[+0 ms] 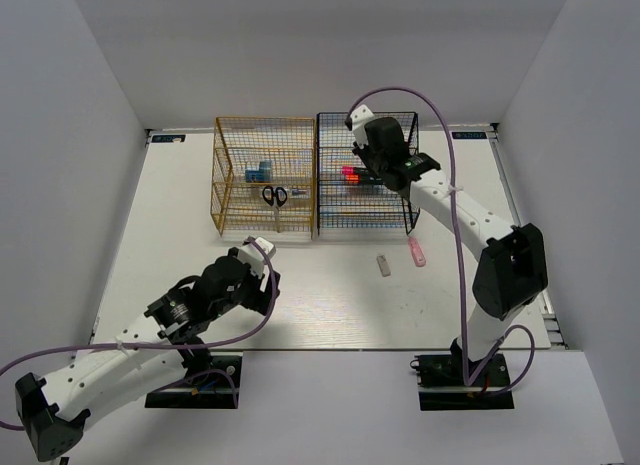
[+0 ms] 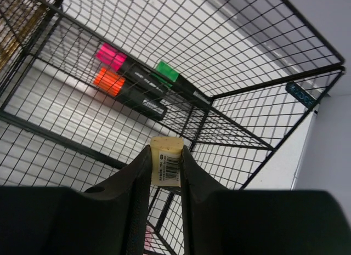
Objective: Sort the stationery into containers
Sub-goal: Place the pen in the storage box.
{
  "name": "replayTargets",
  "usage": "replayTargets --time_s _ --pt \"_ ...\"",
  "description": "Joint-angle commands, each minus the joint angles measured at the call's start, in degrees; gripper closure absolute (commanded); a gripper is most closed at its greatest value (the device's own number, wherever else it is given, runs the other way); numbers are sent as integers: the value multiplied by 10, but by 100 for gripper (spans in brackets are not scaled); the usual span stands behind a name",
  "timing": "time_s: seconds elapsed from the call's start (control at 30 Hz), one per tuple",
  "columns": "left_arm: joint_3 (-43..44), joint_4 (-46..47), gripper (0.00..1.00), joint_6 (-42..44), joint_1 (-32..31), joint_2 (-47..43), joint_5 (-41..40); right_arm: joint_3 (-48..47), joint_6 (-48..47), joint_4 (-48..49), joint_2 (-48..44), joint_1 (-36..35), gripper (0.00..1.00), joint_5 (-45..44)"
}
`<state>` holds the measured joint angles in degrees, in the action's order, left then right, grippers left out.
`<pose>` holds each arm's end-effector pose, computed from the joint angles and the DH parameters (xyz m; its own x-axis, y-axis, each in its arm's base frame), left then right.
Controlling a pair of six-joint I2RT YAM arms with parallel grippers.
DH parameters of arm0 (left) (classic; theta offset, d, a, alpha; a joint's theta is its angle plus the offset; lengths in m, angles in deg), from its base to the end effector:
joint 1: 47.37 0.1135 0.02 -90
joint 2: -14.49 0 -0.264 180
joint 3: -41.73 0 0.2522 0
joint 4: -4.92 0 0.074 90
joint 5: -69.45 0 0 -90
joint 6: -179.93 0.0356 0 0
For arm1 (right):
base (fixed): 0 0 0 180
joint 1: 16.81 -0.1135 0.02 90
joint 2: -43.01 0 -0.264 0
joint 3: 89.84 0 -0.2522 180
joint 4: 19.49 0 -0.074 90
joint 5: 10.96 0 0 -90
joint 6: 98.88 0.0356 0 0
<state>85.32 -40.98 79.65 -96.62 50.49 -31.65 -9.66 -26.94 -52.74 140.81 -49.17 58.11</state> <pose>0.0978 -0.1030 0.2345 -0.5132 0.3274 -0.7934 0.5622 0.8267 -0.0226 0.3443 0.2031 0.3283 -0.3414 -0.5591 -0.7555 -0.3658 0.8195 -0.4412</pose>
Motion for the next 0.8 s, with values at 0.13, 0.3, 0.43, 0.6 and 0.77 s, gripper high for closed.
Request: replayTargets --time_s 0.13,0.3,0.43,0.6,0.77 --pt "-4 9 15 4 1 1 12 -34 9 40 27 8 95 -57" --pt "-6 30 20 -4 1 24 26 -31 12 26 33 18 32 -32" --pt "5 46 34 -21 -1 66 41 -34 22 20 32 26 29 -25" --pt "45 95 100 -63 -44 152 35 -11 111 -54 -64 38 100 40" --pt "93 208 75 -133 -108 301 -57 166 158 -53 -212 57 45 41"
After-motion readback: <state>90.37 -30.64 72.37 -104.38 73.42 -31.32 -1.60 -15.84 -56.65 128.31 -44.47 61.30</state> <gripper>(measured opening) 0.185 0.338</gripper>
